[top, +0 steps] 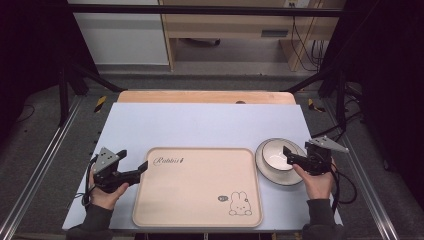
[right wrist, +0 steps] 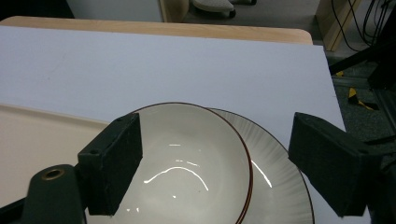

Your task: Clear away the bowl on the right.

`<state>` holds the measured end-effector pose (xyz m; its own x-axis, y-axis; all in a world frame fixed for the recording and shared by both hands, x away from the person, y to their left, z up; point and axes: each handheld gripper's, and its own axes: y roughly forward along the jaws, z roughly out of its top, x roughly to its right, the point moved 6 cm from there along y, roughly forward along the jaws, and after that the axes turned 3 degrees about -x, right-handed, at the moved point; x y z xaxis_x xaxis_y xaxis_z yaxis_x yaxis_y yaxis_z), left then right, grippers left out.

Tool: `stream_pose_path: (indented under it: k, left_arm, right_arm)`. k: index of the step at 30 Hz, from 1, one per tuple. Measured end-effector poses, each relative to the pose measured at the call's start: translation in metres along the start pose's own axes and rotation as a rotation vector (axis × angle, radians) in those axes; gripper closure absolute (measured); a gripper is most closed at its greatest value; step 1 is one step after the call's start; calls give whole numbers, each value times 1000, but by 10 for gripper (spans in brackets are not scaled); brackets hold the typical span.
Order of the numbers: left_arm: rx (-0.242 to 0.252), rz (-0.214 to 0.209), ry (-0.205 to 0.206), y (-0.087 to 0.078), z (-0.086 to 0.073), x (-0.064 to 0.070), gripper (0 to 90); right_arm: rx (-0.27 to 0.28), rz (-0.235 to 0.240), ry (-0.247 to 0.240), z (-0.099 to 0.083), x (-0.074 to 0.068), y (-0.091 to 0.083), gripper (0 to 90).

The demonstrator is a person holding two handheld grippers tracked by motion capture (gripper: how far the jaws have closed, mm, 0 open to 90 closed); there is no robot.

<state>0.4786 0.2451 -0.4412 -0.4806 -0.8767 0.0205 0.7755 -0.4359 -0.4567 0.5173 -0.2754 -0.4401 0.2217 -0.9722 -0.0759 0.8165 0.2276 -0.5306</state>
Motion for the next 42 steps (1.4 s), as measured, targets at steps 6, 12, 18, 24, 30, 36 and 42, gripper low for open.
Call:
stream_pose_path:
  k: [6,12,18,24,30,36,42]
  left_arm:
    - [0,-2,2,0,0,0,130]
    - [-1,-4,1,0,0,1,130]
    - [-2,-4,-1,0,0,0,131]
    - [-3,-3,1,1,-1,0,132]
    - [-10,0,7,1,-1,1,132]
    - [-13,3,11,2,-2,1,133]
    - [-16,3,15,2,-2,1,135]
  right_arm:
    - [-20,4,-4,2,-1,8,220]
    - [-49,3,-12,-1,1,11,238]
    - [-76,-19,-14,-6,6,14,265]
    - [-112,-26,13,-11,12,16,342]
    - [-143,-32,23,-15,14,19,391]
    - [-173,-32,31,-19,16,22,439]
    - [-201,-32,30,-22,17,26,497]
